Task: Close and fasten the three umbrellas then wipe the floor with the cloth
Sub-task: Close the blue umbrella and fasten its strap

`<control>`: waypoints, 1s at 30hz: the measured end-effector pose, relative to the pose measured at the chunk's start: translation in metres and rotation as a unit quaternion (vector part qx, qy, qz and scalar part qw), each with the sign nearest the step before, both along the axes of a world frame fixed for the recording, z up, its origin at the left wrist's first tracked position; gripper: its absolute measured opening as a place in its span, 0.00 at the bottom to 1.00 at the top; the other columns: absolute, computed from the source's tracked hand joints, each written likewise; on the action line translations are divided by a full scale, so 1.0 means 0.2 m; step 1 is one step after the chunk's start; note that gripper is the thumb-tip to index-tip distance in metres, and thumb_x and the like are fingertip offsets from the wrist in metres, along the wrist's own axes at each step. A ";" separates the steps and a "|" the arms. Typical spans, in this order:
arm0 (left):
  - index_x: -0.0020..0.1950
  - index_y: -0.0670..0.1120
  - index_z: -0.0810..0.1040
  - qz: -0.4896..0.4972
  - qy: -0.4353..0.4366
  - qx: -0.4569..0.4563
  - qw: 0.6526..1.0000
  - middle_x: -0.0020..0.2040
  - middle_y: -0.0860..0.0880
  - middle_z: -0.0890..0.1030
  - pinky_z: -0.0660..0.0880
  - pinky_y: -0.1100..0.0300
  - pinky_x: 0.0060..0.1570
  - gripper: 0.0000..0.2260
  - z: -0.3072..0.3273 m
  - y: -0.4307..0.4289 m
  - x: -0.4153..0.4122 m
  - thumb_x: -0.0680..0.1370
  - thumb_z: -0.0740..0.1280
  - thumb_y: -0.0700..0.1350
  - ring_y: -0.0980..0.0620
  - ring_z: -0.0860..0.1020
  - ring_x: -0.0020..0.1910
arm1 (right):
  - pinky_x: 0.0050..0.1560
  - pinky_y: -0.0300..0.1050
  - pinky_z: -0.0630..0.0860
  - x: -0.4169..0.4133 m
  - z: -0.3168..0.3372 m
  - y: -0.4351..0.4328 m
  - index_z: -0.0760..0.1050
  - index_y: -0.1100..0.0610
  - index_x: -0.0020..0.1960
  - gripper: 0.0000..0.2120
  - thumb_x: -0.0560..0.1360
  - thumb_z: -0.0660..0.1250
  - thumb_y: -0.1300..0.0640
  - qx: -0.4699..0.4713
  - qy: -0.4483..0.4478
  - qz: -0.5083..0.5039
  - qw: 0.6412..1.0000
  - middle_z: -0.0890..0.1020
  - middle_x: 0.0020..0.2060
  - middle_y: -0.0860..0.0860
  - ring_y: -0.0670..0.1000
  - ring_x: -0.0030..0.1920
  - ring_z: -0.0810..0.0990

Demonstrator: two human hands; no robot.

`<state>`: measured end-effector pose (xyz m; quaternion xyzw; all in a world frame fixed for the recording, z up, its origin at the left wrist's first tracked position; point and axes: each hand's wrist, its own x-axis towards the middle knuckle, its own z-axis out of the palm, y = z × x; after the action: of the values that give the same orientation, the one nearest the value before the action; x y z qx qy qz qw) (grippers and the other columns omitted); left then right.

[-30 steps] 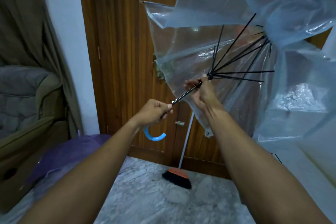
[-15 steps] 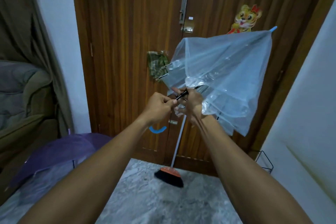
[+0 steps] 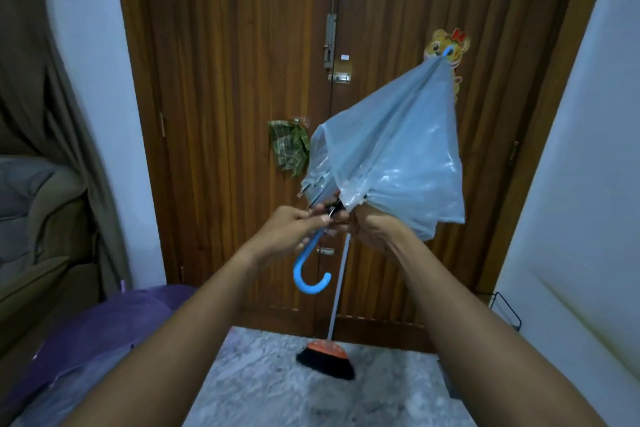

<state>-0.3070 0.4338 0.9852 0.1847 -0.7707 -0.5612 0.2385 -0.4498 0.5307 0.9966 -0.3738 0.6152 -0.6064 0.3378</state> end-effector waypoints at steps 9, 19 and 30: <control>0.60 0.47 0.80 -0.054 0.143 0.191 0.970 0.52 0.50 0.87 0.81 0.54 0.52 0.22 0.20 -0.15 0.08 0.74 0.67 0.61 0.51 0.85 0.51 | 0.32 0.30 0.74 0.10 -0.17 0.21 0.72 0.76 0.59 0.11 0.82 0.54 0.73 0.185 0.077 -0.034 0.979 0.82 0.49 0.67 0.37 0.21 0.76; 0.58 0.40 0.82 0.054 0.161 0.182 0.969 0.52 0.40 0.86 0.83 0.45 0.51 0.20 0.17 -0.18 0.04 0.67 0.78 0.39 0.40 0.86 0.49 | 0.44 0.45 0.77 0.39 -0.13 0.13 0.79 0.58 0.53 0.06 0.81 0.63 0.62 0.055 0.022 0.076 0.995 0.83 0.42 0.57 0.51 0.41 0.82; 0.53 0.49 0.80 0.078 0.202 0.022 0.976 0.47 0.51 0.86 0.84 0.57 0.46 0.18 0.28 -0.27 0.08 0.67 0.77 0.36 0.50 0.85 0.47 | 0.63 0.50 0.76 0.35 0.41 0.17 0.71 0.46 0.71 0.35 0.68 0.75 0.36 -0.155 0.293 -0.383 0.862 0.78 0.64 0.45 0.46 0.64 0.77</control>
<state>-0.2914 0.3803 1.0407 0.1324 -0.6775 -0.5833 0.4280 -0.3803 0.5657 1.0787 -0.3171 0.6784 -0.6381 -0.1790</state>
